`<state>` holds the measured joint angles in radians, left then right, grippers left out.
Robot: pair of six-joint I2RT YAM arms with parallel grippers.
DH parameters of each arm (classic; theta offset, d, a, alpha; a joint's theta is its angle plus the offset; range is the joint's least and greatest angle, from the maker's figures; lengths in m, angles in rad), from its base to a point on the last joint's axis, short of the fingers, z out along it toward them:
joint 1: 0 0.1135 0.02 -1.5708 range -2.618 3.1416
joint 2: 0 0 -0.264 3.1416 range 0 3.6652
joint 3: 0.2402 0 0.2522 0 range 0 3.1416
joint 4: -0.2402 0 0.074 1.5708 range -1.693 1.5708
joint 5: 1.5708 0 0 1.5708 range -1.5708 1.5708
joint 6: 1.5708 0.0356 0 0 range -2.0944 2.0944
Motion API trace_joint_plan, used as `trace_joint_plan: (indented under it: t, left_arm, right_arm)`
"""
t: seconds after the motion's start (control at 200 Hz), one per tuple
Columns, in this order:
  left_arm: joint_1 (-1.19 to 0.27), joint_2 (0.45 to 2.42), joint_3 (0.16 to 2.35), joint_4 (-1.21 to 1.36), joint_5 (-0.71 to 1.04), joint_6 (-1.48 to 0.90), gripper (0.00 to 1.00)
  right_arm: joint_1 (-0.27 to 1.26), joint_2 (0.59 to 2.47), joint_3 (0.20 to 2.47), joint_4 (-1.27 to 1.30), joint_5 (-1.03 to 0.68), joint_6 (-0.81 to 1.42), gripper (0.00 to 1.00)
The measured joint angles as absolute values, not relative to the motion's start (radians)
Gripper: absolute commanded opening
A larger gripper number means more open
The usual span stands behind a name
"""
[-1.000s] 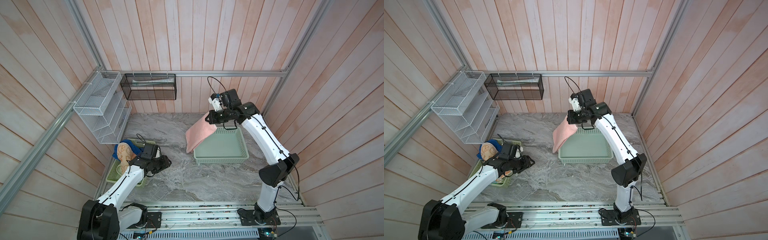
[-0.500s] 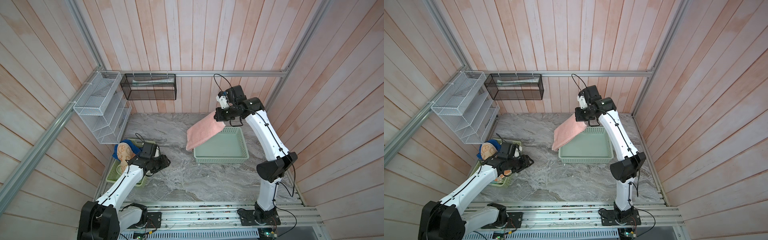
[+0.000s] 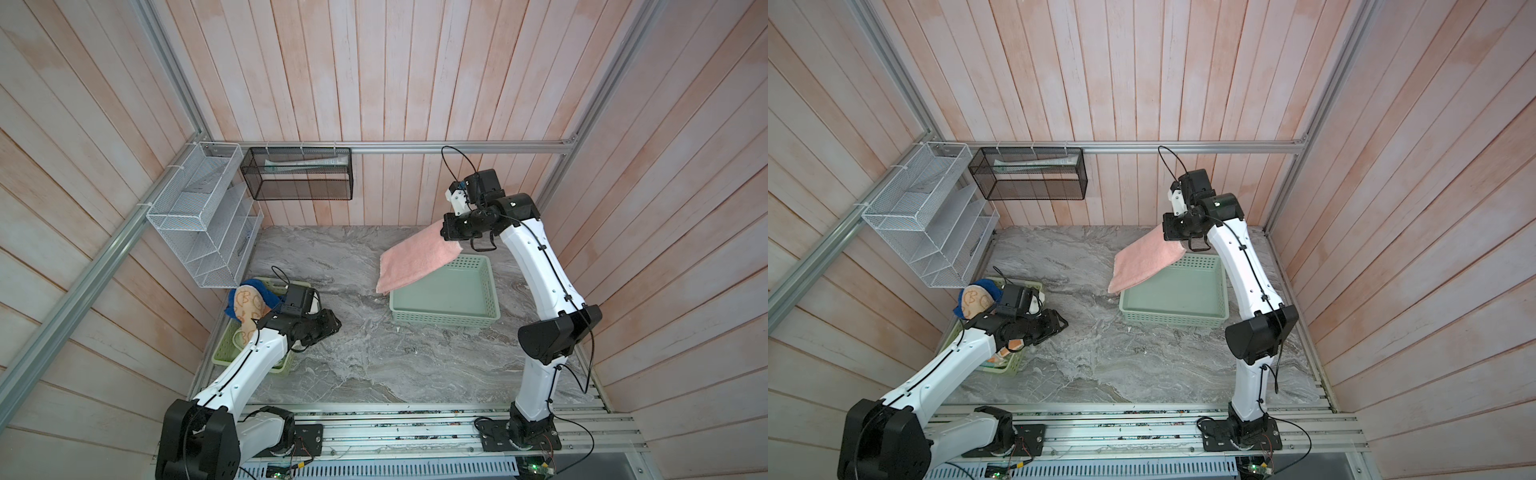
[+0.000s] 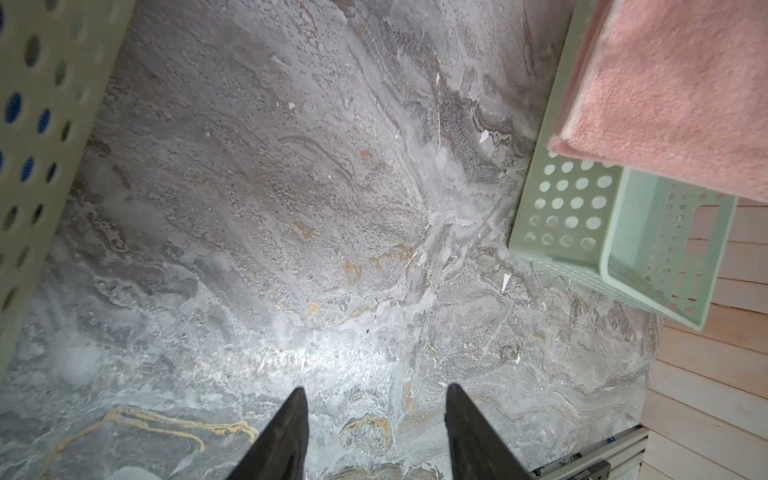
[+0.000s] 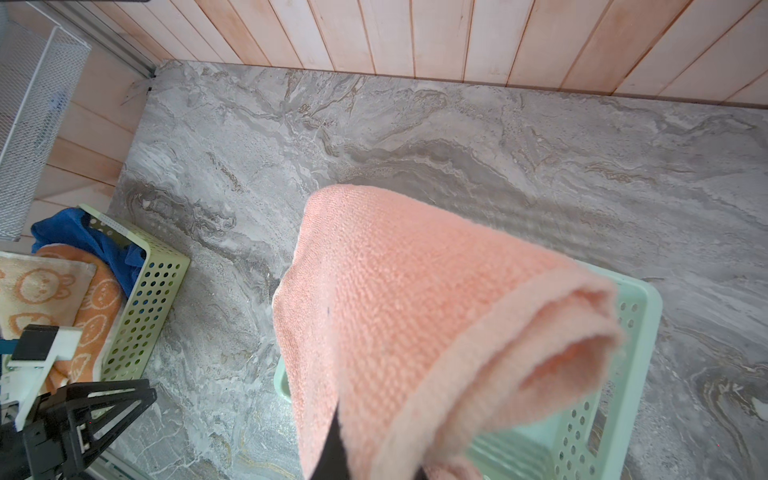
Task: Fold and stack the towels
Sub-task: 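Carry the pink towel with the right gripper over the empty green basket, then lower the pink towel into the mint-green basket with the right gripper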
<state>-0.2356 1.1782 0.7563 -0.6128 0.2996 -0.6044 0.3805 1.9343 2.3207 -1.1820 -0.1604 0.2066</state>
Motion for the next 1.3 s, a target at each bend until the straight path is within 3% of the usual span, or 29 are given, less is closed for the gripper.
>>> trace_joint_plan:
  t: [0.275,0.655,1.0,1.115,1.3]
  left_arm:
    - [-0.279,1.232,0.776,-0.574,0.311,-0.61,0.5]
    - [-0.456,1.439,0.984,-0.425,0.318,-0.632,0.5]
    - [-0.52,1.577,1.085,-0.376,0.337,-0.633,0.5]
    - [-0.52,1.584,1.085,-0.375,0.337,-0.633,0.5]
    - [-0.52,1.587,1.085,-0.374,0.337,-0.632,0.5]
  right_arm:
    - [0.373,1.87,2.316,-1.18,-0.159,0.207,0.0]
    - [0.369,1.861,2.316,-1.166,-0.181,0.211,0.0]
    - [0.353,1.79,2.3,-1.131,-0.186,0.227,0.0]
    - [0.318,1.721,2.169,-1.083,-0.198,0.232,0.0]
    - [0.207,1.617,1.745,-0.927,-0.277,0.236,0.0]
